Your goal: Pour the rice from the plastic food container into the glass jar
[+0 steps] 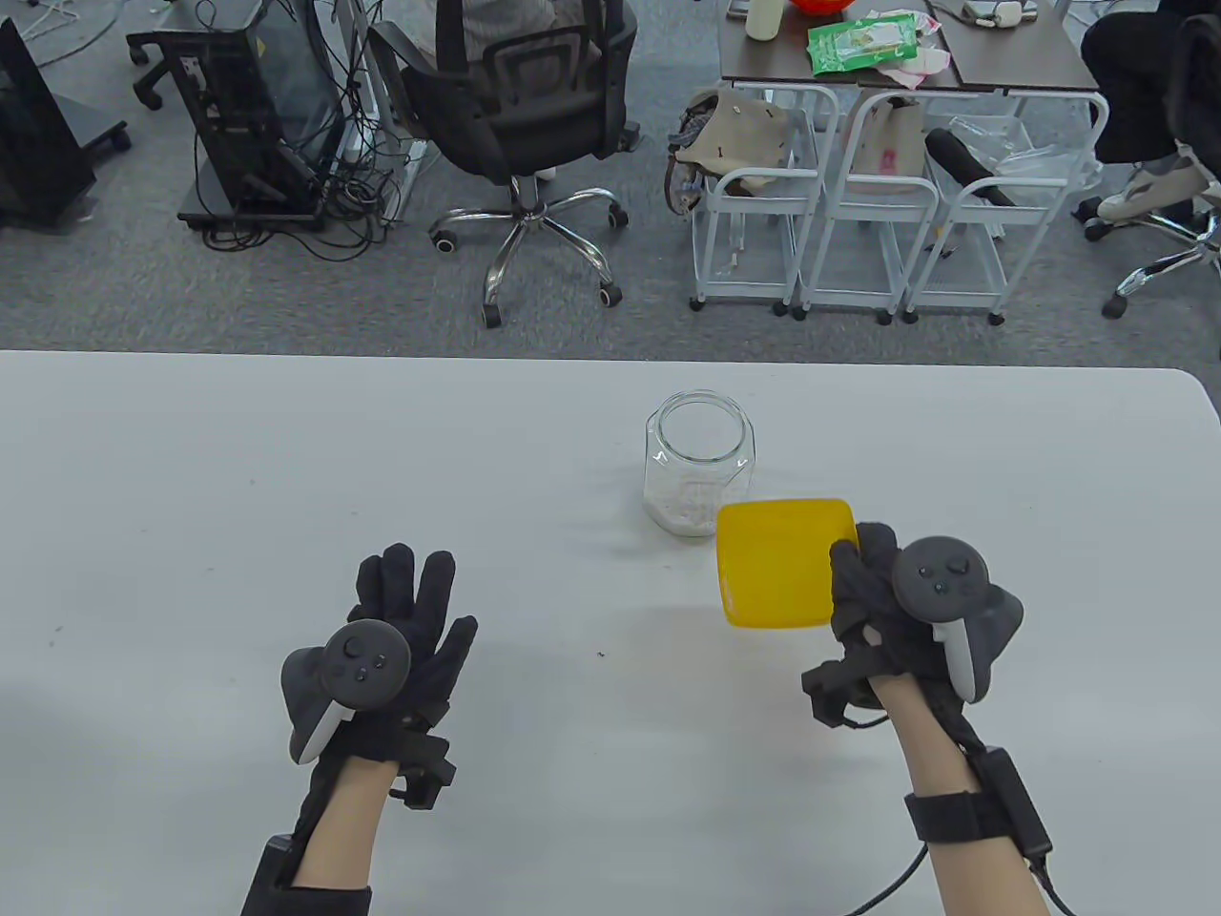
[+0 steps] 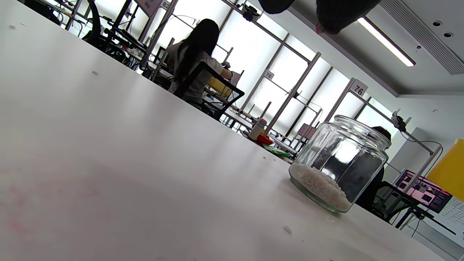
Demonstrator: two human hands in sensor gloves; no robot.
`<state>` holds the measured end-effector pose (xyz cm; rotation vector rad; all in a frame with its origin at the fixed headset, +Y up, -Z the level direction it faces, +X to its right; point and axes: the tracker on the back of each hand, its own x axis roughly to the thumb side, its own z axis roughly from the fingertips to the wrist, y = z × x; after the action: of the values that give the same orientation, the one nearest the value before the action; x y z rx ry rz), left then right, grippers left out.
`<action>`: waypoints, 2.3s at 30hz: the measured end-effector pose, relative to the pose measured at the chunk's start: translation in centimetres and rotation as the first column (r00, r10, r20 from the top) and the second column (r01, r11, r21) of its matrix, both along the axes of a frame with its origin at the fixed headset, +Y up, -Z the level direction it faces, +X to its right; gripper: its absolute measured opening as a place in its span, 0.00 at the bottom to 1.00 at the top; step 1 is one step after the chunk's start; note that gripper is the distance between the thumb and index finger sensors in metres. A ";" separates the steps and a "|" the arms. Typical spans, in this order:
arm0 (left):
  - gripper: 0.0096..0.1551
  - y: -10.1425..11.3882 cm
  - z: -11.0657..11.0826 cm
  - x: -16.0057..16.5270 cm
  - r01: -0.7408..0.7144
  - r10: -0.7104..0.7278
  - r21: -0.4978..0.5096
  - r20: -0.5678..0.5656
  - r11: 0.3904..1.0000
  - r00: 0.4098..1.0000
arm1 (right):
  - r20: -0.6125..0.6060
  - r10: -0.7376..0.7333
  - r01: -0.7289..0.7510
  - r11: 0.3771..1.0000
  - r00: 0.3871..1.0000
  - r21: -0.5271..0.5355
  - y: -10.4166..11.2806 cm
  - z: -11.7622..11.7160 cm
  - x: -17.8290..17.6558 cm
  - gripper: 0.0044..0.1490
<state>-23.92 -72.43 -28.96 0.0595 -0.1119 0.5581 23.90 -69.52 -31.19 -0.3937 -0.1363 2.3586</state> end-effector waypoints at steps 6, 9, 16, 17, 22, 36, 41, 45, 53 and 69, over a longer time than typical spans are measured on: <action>0.41 -0.3 -0.1 0.2 0.008 -0.008 -0.016 0.000 1.000 1.000 | -0.029 -0.072 0.068 0.989 0.997 -0.131 -4.6 2.0 0.6 0.29; 0.41 -0.3 -0.1 0.2 0.012 -0.012 -0.020 -0.001 1.000 1.000 | -0.060 -0.004 -0.004 0.991 0.998 -0.131 -4.4 2.3 0.5 0.29; 0.41 -0.3 -0.1 0.3 0.025 -0.025 -0.018 -0.004 1.000 1.000 | -0.111 0.109 -0.123 0.983 0.988 -0.137 -4.9 2.6 -0.6 0.30; 0.41 -0.3 -0.1 0.4 0.025 -0.025 -0.020 -0.004 0.999 1.000 | -0.115 0.122 -0.137 0.981 0.986 -0.139 -4.9 2.7 -0.7 0.30; 0.41 -0.4 0.0 0.6 0.035 -0.035 -0.023 0.000 0.999 0.999 | -0.128 0.129 -0.150 0.974 0.983 -0.172 -5.5 2.6 -0.7 0.30; 0.41 0.0 0.0 0.6 0.027 -0.027 -0.009 0.005 1.000 1.000 | -0.086 0.093 -0.101 0.990 0.992 -0.098 -4.5 2.8 0.5 0.37; 0.41 0.2 0.1 0.7 0.032 -0.032 0.002 0.009 0.999 0.999 | -0.044 0.144 -0.140 0.987 0.989 0.082 -2.4 3.3 1.6 0.38; 0.41 0.3 0.1 0.7 0.035 -0.035 0.012 0.009 0.999 0.999 | -0.031 0.223 -0.212 0.955 0.974 0.210 -1.2 3.7 2.2 0.39; 0.41 0.2 0.1 0.8 0.044 -0.044 0.016 0.016 0.999 0.999 | -0.007 0.464 -0.436 0.836 0.886 0.332 0.1 4.2 2.3 0.43; 0.41 0.2 0.1 0.8 0.045 -0.046 0.022 0.015 0.999 0.999 | -0.036 0.514 -0.488 0.833 0.857 0.262 -0.8 3.7 2.3 0.46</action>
<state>-23.12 -72.23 -28.84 0.0731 -0.1343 0.5120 26.15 -70.35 -27.49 -0.1149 -0.5344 2.8292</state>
